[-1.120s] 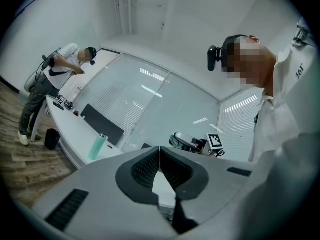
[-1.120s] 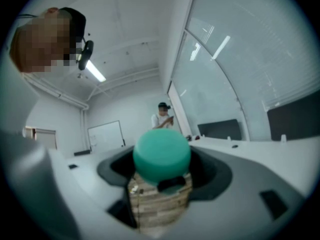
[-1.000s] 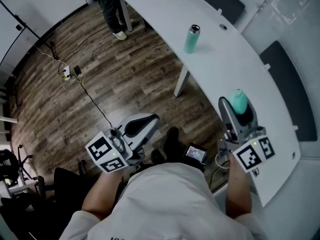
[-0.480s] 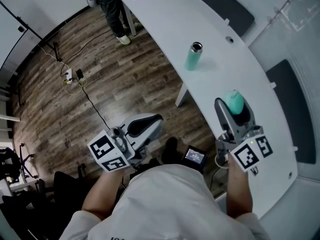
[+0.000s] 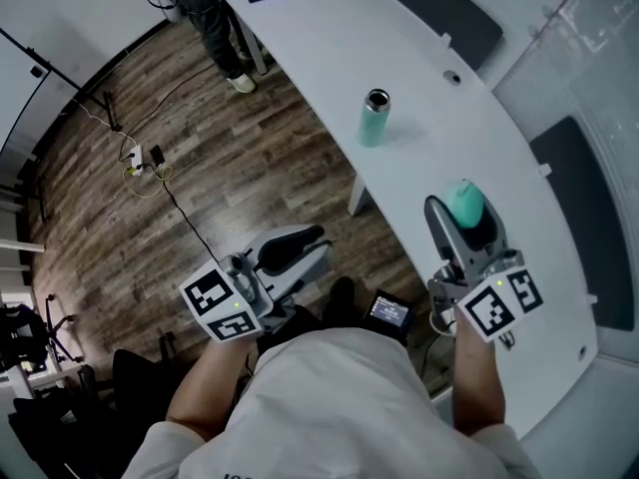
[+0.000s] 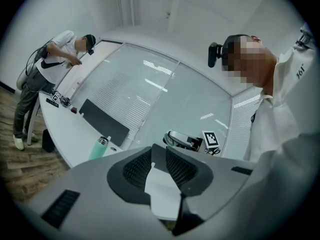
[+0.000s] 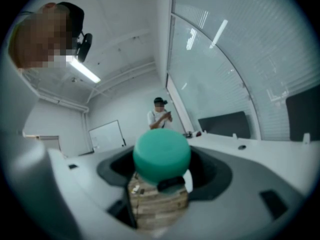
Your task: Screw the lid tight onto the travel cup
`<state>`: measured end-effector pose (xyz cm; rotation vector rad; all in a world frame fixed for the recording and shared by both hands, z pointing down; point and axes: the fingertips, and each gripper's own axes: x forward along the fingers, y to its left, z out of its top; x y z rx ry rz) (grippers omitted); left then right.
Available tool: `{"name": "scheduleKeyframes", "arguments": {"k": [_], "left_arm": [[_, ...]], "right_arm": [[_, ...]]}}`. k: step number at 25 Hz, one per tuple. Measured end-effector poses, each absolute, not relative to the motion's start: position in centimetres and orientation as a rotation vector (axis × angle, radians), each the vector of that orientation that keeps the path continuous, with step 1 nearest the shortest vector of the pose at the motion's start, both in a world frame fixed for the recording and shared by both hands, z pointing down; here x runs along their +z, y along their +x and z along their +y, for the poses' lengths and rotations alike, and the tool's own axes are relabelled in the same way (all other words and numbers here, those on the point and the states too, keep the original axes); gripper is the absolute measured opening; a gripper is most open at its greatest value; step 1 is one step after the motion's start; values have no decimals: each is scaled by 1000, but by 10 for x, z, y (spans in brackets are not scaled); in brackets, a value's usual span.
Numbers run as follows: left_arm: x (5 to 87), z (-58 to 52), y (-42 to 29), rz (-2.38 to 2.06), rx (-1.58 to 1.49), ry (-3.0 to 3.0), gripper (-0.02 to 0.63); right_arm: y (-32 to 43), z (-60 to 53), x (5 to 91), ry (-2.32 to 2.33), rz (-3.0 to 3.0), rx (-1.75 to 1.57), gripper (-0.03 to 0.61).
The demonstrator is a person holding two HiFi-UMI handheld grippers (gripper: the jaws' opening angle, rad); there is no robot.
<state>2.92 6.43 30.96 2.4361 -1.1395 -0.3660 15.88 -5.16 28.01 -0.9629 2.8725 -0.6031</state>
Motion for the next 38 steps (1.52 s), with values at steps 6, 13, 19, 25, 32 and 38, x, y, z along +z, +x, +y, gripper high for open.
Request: {"name": "scheduleKeyframes", "arguments": {"k": [6,13,19,25,32,38], "left_arm": [[313,59,35,-1118,-334,2442,126],[319,44,31,-1064,-311,2461,154],[321,22,24,-968,-274,2508,187],[315,-4,0,-886,-247,2536,209],[322,-30,-25,-764,-202,2568,230],[324,-45,-44,-677,-183,2585,236]], "right_arm": [[159,-59,287,-960,2870,-624,321],[155,-66,290,-1010,2860,-620,321],[150,-79,292,-1102,2824,-605,321],[131,-93,281,-1191,2782,-586,321],[110,-101,286,-1318,2727,-593,321],[93,-106,285,-1410,2686,-590,321]]}}
